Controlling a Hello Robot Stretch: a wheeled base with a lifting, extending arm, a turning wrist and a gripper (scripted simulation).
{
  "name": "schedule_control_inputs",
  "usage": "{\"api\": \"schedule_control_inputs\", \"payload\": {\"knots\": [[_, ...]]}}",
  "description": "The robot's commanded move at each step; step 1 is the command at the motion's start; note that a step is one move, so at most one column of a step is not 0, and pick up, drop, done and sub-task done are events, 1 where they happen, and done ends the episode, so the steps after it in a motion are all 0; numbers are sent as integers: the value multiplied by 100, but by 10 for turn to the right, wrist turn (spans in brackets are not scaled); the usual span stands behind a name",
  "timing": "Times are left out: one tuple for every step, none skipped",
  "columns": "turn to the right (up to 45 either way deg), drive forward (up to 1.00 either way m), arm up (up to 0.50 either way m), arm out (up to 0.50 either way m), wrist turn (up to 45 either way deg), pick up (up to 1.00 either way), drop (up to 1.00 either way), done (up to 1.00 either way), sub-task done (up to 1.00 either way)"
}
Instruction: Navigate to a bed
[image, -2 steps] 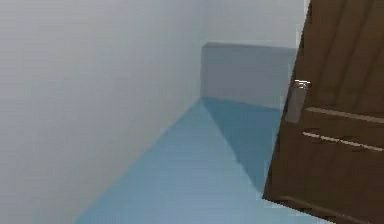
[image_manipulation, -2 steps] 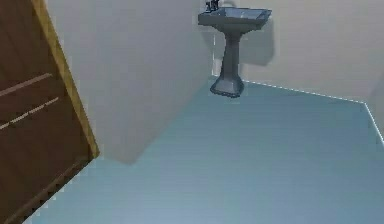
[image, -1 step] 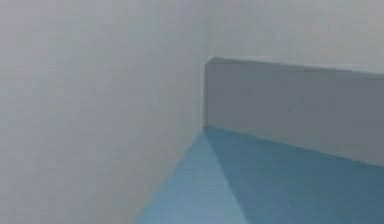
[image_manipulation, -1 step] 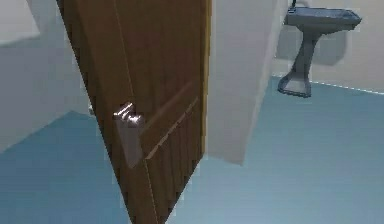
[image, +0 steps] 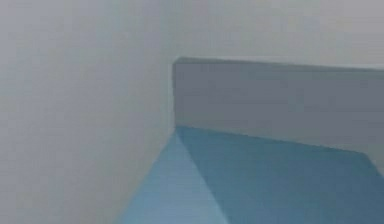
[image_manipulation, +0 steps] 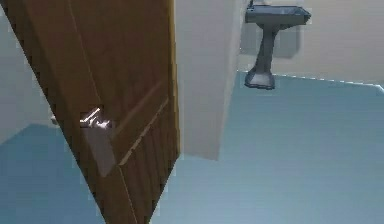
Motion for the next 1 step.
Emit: {"api": "schedule_control_inputs", "payload": {"knots": [[0,10,0,0,0,0,0,0,0]]}}
